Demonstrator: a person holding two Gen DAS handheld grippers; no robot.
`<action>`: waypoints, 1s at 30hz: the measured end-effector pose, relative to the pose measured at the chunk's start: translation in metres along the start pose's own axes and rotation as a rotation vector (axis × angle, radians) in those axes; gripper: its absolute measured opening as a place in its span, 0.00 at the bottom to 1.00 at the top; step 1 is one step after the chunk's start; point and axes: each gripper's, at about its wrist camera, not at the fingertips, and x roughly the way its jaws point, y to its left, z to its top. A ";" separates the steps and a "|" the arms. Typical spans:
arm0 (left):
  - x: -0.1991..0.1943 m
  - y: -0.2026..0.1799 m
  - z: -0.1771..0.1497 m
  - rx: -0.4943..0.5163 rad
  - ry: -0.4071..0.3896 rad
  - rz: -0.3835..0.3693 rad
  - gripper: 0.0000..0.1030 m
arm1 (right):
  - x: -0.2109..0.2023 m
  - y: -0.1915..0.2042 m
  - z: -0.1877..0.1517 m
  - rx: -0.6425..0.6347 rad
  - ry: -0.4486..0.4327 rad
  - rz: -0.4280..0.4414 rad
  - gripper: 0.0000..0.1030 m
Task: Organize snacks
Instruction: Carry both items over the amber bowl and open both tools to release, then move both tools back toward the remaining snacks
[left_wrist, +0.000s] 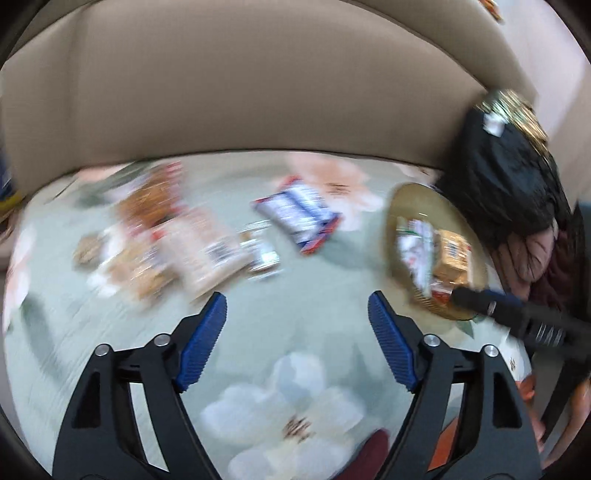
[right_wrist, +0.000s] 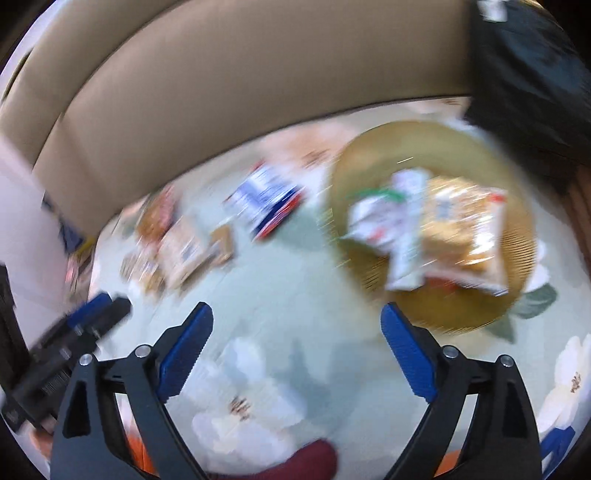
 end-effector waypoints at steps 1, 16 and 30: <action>-0.009 0.014 -0.005 -0.034 -0.013 0.012 0.78 | 0.006 0.011 -0.006 -0.024 0.017 0.009 0.89; 0.007 0.104 -0.059 -0.237 -0.010 0.168 0.77 | 0.070 0.075 -0.063 -0.245 0.069 -0.020 0.89; 0.032 0.130 -0.068 -0.347 0.054 0.172 0.77 | 0.092 0.082 -0.067 -0.261 0.150 0.000 0.89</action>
